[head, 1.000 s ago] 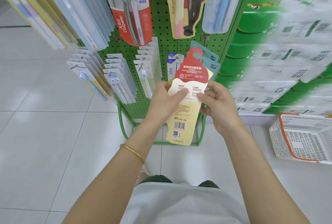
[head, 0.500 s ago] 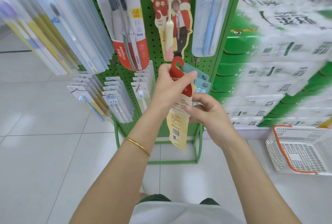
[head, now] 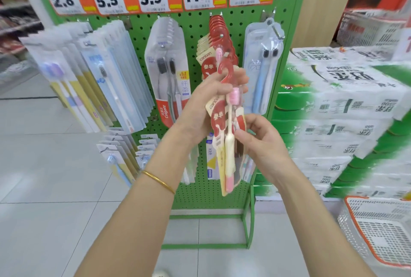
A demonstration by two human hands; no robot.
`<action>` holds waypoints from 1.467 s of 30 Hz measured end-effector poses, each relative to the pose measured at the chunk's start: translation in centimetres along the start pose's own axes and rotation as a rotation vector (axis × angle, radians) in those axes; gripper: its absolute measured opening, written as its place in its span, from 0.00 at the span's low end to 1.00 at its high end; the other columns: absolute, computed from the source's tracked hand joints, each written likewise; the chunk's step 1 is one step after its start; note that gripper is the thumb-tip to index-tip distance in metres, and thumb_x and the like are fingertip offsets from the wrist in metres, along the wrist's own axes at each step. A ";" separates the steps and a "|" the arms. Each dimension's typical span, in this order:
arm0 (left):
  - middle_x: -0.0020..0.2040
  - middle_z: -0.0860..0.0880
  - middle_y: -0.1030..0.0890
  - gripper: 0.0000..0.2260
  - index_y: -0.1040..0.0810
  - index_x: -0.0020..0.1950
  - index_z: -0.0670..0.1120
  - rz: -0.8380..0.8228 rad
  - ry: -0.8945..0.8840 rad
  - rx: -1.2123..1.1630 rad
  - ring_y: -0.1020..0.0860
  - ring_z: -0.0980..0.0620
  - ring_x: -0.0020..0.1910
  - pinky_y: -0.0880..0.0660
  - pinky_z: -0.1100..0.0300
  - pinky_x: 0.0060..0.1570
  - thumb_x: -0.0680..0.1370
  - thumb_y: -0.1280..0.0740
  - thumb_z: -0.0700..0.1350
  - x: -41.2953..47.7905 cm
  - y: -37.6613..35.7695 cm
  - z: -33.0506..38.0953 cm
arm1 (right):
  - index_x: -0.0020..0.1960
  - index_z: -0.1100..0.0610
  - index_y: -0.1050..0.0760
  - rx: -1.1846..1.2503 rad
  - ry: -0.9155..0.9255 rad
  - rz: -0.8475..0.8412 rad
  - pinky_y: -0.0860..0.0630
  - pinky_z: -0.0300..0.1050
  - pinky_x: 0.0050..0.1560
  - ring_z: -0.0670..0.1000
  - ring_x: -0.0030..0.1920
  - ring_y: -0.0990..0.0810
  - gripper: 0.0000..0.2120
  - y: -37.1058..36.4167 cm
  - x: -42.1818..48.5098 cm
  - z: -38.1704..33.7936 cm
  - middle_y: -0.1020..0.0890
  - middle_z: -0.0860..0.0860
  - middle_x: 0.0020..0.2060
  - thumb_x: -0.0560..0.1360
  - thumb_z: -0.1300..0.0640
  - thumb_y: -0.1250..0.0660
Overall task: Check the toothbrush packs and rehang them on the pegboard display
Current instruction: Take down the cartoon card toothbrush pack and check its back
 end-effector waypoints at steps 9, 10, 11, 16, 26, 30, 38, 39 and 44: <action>0.51 0.47 0.20 0.11 0.26 0.58 0.45 0.290 -0.070 0.239 0.21 0.53 0.47 0.23 0.57 0.48 0.77 0.34 0.45 0.7 2.4 1.5 | 0.47 0.52 0.28 -0.103 0.174 0.307 0.26 0.41 0.43 0.45 0.38 0.24 0.07 0.3 3.9 -3.7 0.22 0.48 0.41 0.75 0.63 0.33; 0.53 0.47 0.20 0.15 0.27 0.60 0.45 0.309 -0.079 0.267 0.20 0.52 0.49 0.22 0.55 0.51 0.75 0.32 0.46 0.9 2.5 1.5 | 0.47 0.52 0.28 -0.112 0.177 0.327 0.26 0.40 0.42 0.44 0.38 0.24 0.06 0.3 4.2 -3.7 0.22 0.48 0.41 0.76 0.62 0.33; 0.54 0.47 0.20 0.17 0.27 0.61 0.45 0.324 -0.088 0.292 0.20 0.51 0.52 0.23 0.53 0.53 0.73 0.32 0.47 1.0 2.5 1.5 | 0.47 0.52 0.28 -0.126 0.182 0.347 0.26 0.39 0.42 0.44 0.37 0.24 0.06 0.2 4.5 -3.7 0.22 0.48 0.41 0.76 0.61 0.33; 0.57 0.44 0.20 0.10 0.26 0.58 0.45 0.395 -0.125 0.369 0.21 0.47 0.57 0.25 0.47 0.60 0.78 0.35 0.38 1.3 3.0 1.2 | 0.46 0.50 0.30 -0.229 0.198 0.408 0.28 0.42 0.43 0.43 0.37 0.26 0.07 -0.4 5.6 -3.4 0.24 0.46 0.40 0.75 0.59 0.32; 0.50 0.46 0.19 0.07 0.26 0.50 0.48 0.559 -0.083 0.518 0.20 0.50 0.51 0.23 0.52 0.55 0.79 0.39 0.36 1.7 4.8 0.3 | 0.61 0.59 0.26 -0.697 0.396 0.448 0.29 0.42 0.57 0.50 0.56 0.26 0.11 -1.6 6.1 -5.2 0.27 0.46 0.52 0.79 0.60 0.40; 0.49 0.48 0.20 0.06 0.27 0.50 0.49 0.566 -0.091 0.569 0.21 0.53 0.49 0.25 0.61 0.50 0.80 0.39 0.38 2.0 4.9 0.0 | 0.63 0.62 0.27 -0.910 0.522 0.470 0.38 0.34 0.54 0.53 0.60 0.27 0.14 -2.3 7.9 -9.3 0.23 0.54 0.57 0.80 0.64 0.46; 0.56 0.50 0.25 0.14 0.33 0.66 0.43 0.581 -0.099 0.668 0.25 0.62 0.50 0.30 0.76 0.48 0.80 0.39 0.39 1.2 4.1 0.3 | 0.62 0.61 0.26 -1.004 0.381 0.401 0.34 0.39 0.53 0.53 0.59 0.26 0.15 -1.7 12.4 -10.6 0.21 0.54 0.58 0.80 0.64 0.45; 0.58 0.49 0.26 0.16 0.34 0.67 0.43 0.583 -0.097 0.675 0.25 0.59 0.53 0.30 0.72 0.52 0.80 0.39 0.39 1.2 3.9 0.3 | 0.62 0.61 0.25 -0.995 0.375 0.399 0.34 0.38 0.51 0.53 0.59 0.25 0.15 -1.6 12.6 -10.6 0.21 0.54 0.57 0.80 0.65 0.45; 0.61 0.46 0.28 0.20 0.37 0.70 0.42 0.590 -0.108 0.707 0.27 0.52 0.60 0.30 0.54 0.64 0.80 0.38 0.40 1.0 3.3 0.3 | 0.58 0.61 0.23 -0.922 0.343 0.358 0.28 0.43 0.49 0.54 0.49 0.21 0.13 -1.9 13.4 -10.8 0.19 0.54 0.52 0.79 0.65 0.43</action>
Point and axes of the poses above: each hand's wrist, its own x-axis towards the middle knuckle, its own y-axis out of the back of the hand, z = x × y, the point moved 5 cm from there along x, towards the middle knuckle
